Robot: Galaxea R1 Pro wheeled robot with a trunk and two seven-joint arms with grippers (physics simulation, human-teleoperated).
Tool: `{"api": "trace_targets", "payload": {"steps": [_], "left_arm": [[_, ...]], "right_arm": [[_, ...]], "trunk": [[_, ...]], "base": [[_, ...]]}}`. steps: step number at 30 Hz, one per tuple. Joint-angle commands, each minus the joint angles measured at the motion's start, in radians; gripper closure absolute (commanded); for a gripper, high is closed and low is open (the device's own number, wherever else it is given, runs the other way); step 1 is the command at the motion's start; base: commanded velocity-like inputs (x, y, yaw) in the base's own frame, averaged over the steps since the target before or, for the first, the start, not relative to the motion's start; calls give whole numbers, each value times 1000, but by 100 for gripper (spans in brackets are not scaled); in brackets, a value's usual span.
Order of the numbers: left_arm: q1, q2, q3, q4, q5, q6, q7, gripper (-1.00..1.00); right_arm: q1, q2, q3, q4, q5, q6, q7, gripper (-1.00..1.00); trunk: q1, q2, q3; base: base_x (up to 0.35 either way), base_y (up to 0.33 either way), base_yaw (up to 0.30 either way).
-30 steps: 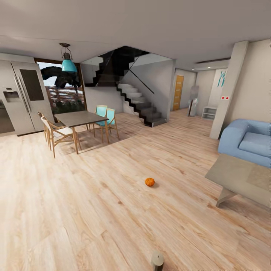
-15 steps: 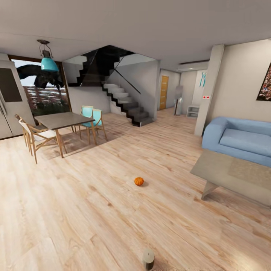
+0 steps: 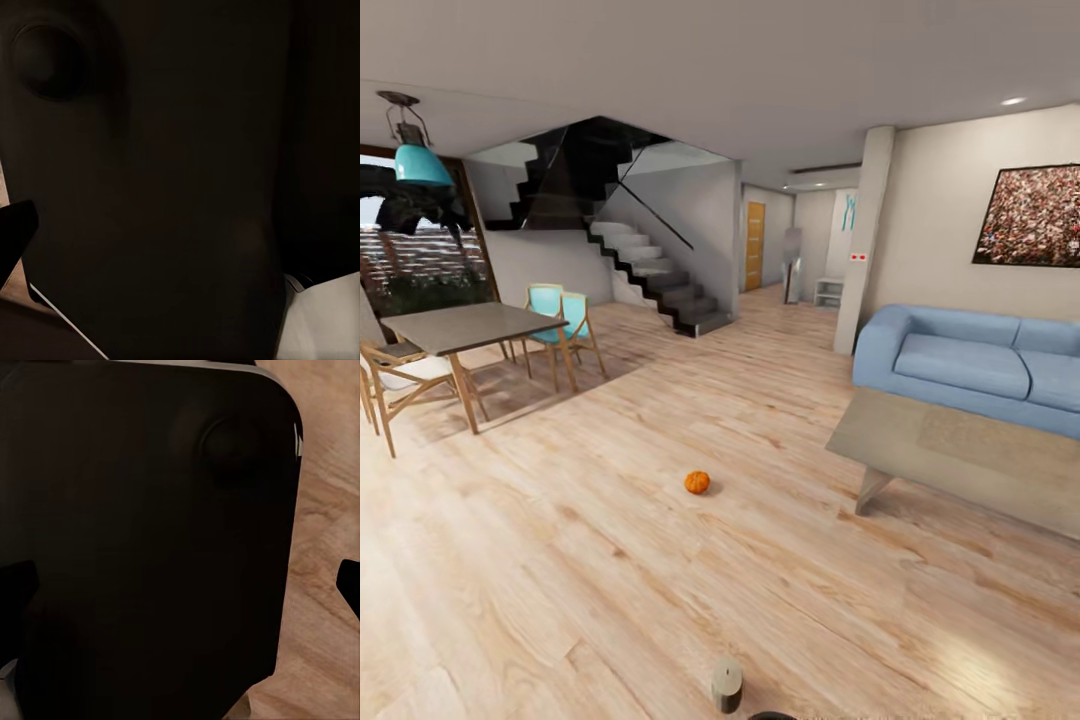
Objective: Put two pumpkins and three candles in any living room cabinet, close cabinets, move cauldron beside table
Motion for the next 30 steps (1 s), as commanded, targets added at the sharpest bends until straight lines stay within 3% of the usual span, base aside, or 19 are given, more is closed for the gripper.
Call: {"api": "trace_targets", "payload": {"steps": [1, 6, 21, 30], "left_arm": [[1, 0, 0, -2, 0, 0, 0, -100], [1, 0, 1, -2, 0, 0, -1, -100], [1, 1, 1, -2, 0, 0, -1, -100], [1, 1, 1, -2, 0, 0, 0, -100]], "right_arm": [[0, 0, 0, 0, 1, -2, 0, -100], [0, 0, 1, 0, 0, -2, 0, -100], [0, 0, 0, 0, -1, -2, 0, -100], [0, 0, 1, 0, 0, -2, 0, -100]], "trunk": [[0, 0, -1], [0, 0, -1], [0, 0, -1], [0, 0, -1]], "base": [[0, 65, -262], [0, 190, -229], [0, 287, -51], [0, 61, -242]]}}
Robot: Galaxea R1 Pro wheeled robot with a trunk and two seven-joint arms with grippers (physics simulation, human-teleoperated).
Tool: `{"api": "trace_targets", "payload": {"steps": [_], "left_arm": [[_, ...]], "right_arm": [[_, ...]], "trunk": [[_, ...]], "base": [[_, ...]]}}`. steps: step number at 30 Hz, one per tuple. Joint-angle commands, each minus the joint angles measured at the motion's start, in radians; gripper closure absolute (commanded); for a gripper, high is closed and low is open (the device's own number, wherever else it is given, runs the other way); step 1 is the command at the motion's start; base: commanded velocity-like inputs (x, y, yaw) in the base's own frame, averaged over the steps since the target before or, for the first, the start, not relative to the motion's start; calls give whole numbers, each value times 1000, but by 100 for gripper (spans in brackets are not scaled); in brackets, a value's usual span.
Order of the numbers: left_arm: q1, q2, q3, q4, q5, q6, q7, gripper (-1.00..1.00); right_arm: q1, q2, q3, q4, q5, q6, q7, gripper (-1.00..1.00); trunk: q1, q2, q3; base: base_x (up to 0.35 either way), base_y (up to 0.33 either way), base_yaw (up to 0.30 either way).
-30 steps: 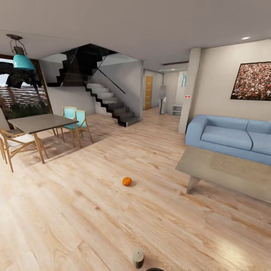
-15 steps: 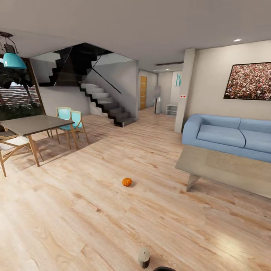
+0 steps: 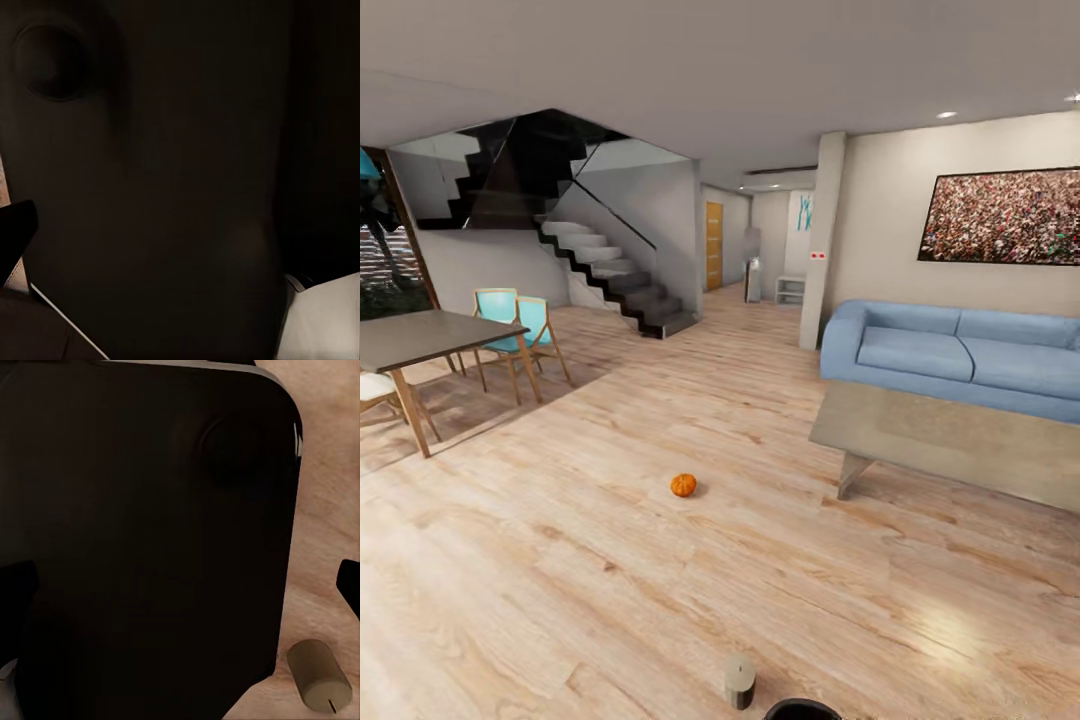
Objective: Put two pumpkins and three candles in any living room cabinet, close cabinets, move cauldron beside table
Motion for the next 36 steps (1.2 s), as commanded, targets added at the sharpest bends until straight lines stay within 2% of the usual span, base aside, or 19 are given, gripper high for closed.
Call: {"api": "trace_targets", "payload": {"steps": [1, 26, 36], "left_arm": [[1, 0, 0, -2, 0, 0, 0, -100], [1, 0, 0, -2, 2, 0, 0, -100], [1, 1, 0, -2, 0, 0, 0, -100]], "right_arm": [[0, 0, 0, 0, 0, -2, 0, -100], [0, -1, 0, 0, 0, -2, 0, -100], [0, -1, 1, 0, 0, -2, 0, -100]], "trunk": [[0, 0, -1], [0, 0, -1], [0, 0, -1]], "base": [[0, 8, -259], [0, 4, -261], [0, 210, -255]]}}
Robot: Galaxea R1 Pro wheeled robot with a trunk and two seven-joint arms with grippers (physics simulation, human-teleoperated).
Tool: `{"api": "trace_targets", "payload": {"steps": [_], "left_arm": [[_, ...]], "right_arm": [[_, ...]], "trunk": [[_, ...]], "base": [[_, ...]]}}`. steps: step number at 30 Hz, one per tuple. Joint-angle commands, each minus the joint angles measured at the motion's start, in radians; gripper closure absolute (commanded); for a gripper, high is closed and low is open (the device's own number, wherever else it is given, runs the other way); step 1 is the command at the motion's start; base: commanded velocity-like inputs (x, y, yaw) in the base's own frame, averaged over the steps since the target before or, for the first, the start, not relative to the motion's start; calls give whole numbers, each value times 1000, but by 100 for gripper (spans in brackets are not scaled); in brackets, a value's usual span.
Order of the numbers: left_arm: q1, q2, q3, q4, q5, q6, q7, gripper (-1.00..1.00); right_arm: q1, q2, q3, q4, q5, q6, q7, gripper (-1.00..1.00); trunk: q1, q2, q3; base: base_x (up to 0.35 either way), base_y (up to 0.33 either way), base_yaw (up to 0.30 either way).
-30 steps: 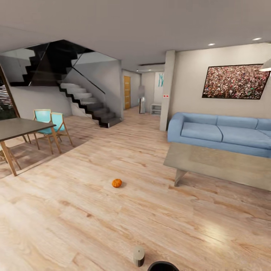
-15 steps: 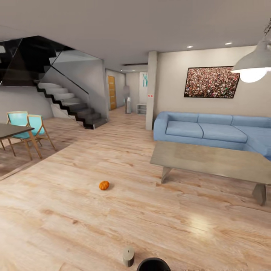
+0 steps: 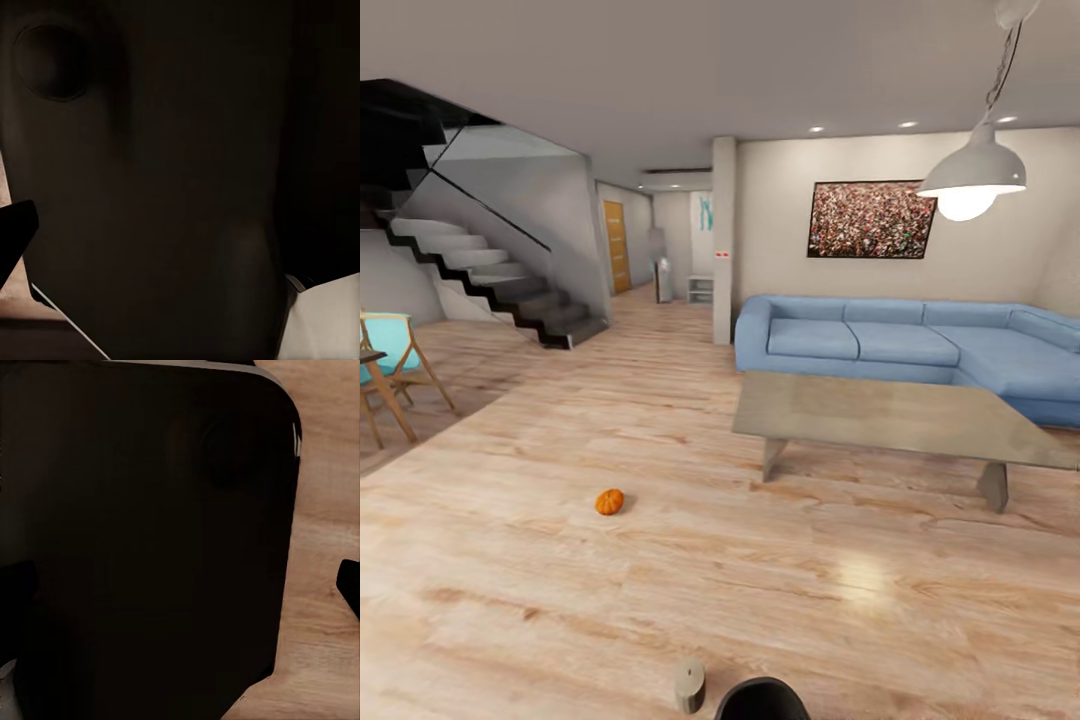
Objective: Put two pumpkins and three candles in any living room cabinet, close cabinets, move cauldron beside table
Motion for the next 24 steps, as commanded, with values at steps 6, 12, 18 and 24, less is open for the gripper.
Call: {"api": "trace_targets", "payload": {"steps": [6, 12, 18, 24], "left_arm": [[1, 0, -1, -2, 0, 0, 0, -100], [1, -3, -1, -2, 0, 0, 0, -100], [1, -3, -1, -2, 0, 0, 0, -100], [1, -3, -1, -2, 0, 0, 0, -100]], "right_arm": [[0, 1, -1, 0, 0, -2, 0, -100], [0, 1, -2, 0, 0, -2, 0, -100], [0, 1, -2, 0, 0, -3, 0, -100], [0, 1, -1, 0, 0, -3, 0, -100]], "trunk": [[0, 0, -1], [0, 0, -1], [0, 0, -1], [0, 0, -1]], "base": [[0, 281, -59], [0, 133, -11], [0, 16, -144], [0, 2, -243]]}}
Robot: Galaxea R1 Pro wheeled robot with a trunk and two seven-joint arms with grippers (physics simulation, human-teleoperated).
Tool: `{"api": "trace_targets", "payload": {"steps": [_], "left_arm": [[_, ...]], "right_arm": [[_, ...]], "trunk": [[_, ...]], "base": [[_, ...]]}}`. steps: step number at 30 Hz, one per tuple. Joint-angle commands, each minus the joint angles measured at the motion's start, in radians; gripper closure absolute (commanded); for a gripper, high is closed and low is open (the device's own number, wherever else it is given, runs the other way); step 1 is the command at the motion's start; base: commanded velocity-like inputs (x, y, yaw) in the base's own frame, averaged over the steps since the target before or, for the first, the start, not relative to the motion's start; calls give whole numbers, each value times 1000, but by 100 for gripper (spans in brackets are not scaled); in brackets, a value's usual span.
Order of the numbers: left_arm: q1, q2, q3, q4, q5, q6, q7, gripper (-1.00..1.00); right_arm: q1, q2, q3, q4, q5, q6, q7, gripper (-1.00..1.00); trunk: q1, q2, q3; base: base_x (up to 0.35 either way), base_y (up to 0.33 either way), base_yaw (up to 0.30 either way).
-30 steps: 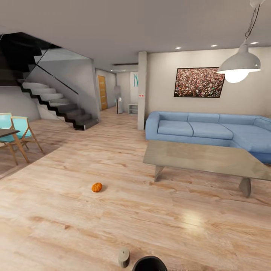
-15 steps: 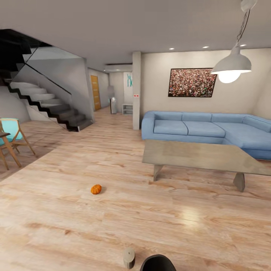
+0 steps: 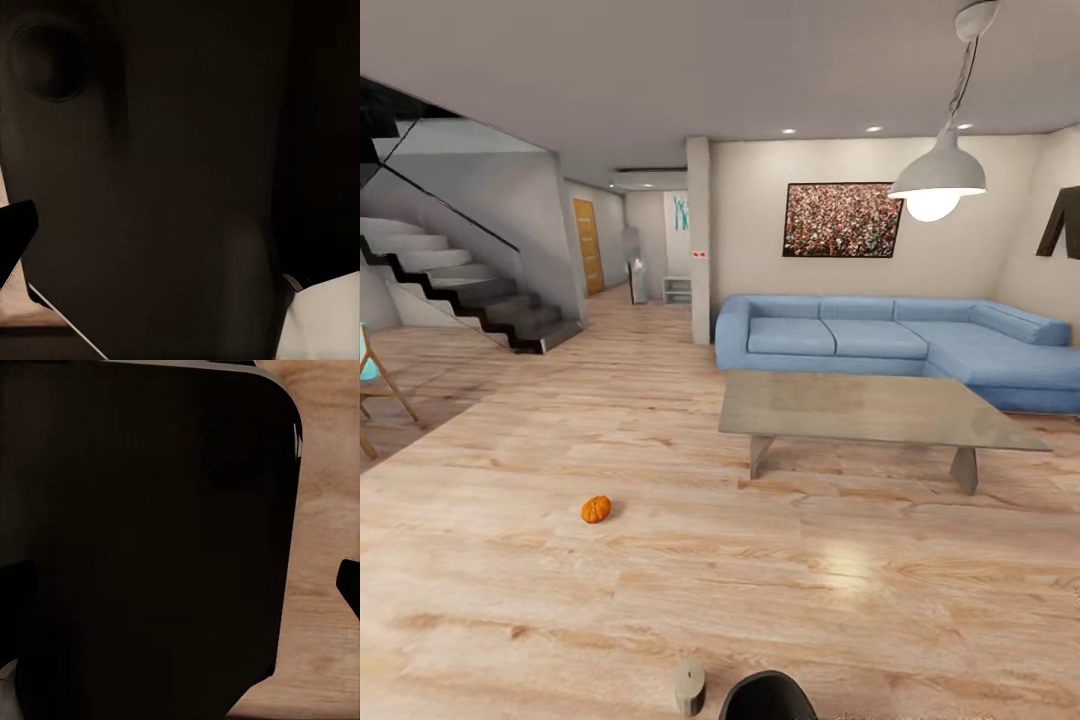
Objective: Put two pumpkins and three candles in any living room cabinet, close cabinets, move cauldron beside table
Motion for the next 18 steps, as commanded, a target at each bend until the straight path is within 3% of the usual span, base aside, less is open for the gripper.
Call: {"api": "trace_targets", "payload": {"steps": [1, 11, 18], "left_arm": [[1, 0, 0, -2, 0, 0, 0, -100], [1, -1, 0, -2, 0, 0, 0, -100], [1, -1, 0, -2, 0, 0, 0, -100]], "right_arm": [[0, 0, 0, 0, 0, -3, 0, -100], [0, 0, 0, 0, 0, -3, 0, -100], [0, 0, 0, 0, 0, -2, 0, -100]], "trunk": [[0, 0, -1], [0, 0, -1], [0, 0, -1]], "base": [[0, 0, -262], [0, 8, -265], [0, 198, -144]]}}
